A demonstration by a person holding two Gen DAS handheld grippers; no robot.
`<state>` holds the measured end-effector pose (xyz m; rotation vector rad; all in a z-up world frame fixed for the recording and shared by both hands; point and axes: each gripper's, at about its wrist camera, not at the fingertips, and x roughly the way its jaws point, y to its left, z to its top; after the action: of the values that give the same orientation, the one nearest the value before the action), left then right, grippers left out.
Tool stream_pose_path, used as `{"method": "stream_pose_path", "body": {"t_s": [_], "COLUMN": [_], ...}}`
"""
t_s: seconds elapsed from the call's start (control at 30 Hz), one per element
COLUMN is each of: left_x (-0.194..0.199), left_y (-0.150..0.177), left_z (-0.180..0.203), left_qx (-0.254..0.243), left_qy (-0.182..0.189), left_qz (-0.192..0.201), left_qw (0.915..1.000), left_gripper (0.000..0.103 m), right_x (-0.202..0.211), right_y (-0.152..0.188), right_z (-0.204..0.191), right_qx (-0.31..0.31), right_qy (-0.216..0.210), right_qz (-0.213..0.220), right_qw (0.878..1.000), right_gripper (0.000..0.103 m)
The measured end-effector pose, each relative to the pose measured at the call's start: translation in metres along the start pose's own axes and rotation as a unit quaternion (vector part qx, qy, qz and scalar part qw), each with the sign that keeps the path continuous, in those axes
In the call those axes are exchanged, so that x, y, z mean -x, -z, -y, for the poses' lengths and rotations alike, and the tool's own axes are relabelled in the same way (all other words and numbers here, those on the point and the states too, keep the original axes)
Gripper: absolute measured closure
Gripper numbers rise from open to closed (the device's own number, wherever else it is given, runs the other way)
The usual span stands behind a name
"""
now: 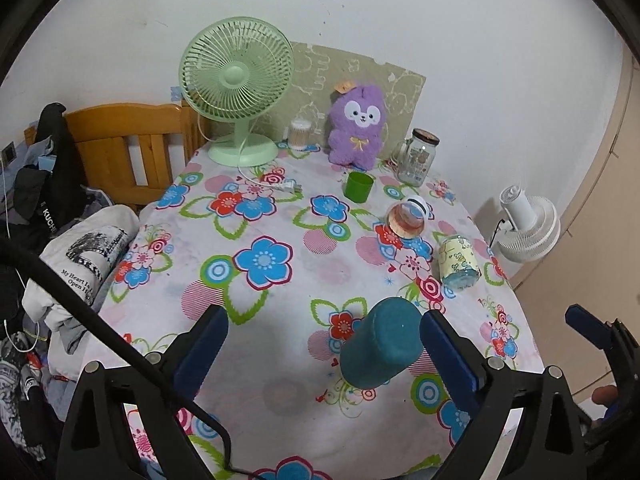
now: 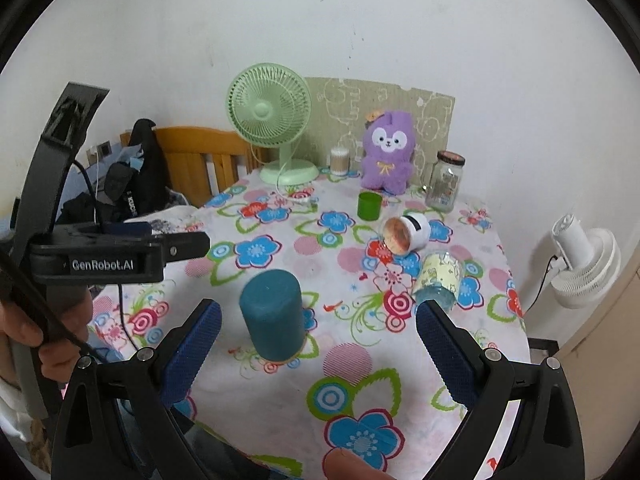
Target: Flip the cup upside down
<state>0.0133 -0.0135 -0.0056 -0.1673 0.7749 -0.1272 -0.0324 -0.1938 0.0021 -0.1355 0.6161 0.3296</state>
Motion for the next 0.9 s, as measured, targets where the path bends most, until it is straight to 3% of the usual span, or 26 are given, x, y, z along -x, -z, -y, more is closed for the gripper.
{"method": "stream_pose_path", "body": {"t_s": [0.5,0.9], "left_x": [0.043,0.052], "left_y": [0.001,0.002], "left_z": [0.002,0.009], "left_qx": [-0.010,-0.020], "left_qy": [0.002,0.008], "left_qz": [0.036,0.044], "left_qw": [0.9993,0.9988], "left_gripper": [0.000,0.000], "right_x": [0.034,0.045], "right_y": [-0.014,-0.013], "right_z": [-0.019,-0.021], "right_qx": [0.000,-0.002], "right_qy": [0.019,0.027], "right_qz": [0.023,0.031], "right_qw": [1.000,0.999], "right_gripper": [0.004,0.003]}}
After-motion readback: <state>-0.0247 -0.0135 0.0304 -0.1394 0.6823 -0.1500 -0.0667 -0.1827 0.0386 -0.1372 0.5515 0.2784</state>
